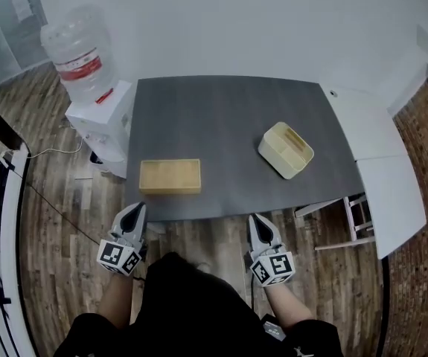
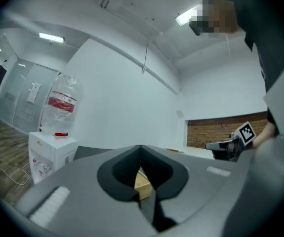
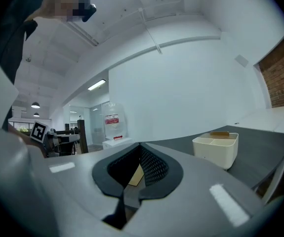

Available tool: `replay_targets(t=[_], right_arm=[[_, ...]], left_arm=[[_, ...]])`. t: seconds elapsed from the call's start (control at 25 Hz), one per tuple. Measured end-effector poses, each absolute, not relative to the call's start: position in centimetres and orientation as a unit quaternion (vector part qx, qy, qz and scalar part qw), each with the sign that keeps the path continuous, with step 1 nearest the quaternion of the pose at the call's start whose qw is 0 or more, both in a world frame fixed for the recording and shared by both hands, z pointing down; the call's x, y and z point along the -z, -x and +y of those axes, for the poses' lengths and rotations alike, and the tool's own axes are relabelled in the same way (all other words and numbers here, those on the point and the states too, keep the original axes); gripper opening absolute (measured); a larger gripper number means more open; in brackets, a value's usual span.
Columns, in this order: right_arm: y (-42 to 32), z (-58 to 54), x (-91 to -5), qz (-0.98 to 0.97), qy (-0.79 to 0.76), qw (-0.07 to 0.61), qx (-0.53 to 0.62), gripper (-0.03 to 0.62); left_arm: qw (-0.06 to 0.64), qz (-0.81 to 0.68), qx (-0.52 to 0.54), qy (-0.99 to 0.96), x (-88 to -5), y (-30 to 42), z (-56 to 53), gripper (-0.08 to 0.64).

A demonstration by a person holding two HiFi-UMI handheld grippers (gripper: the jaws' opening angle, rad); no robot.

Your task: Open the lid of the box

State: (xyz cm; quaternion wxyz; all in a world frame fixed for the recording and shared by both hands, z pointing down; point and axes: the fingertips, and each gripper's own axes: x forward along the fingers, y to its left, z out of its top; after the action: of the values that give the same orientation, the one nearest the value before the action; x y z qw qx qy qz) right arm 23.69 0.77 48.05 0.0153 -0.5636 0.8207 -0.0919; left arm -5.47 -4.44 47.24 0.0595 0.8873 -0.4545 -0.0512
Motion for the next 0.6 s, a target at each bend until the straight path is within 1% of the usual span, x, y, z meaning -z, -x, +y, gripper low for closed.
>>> replay_targets(t=[0.36, 0.6], right_arm=[[-22.4, -3.2, -48.9, 0.827, 0.552, 0.000, 0.103, 0.003], [-21.5, -7.0, -49.8, 0.825, 0.553, -0.024, 0.113, 0.003]], left_arm=[[0.068, -0.480, 0.029, -0.874, -48.9, 7.5, -8.5, 0.000], [0.106, -0.490, 0.016, -0.865, -51.7, 8.5, -12.3, 0.000]])
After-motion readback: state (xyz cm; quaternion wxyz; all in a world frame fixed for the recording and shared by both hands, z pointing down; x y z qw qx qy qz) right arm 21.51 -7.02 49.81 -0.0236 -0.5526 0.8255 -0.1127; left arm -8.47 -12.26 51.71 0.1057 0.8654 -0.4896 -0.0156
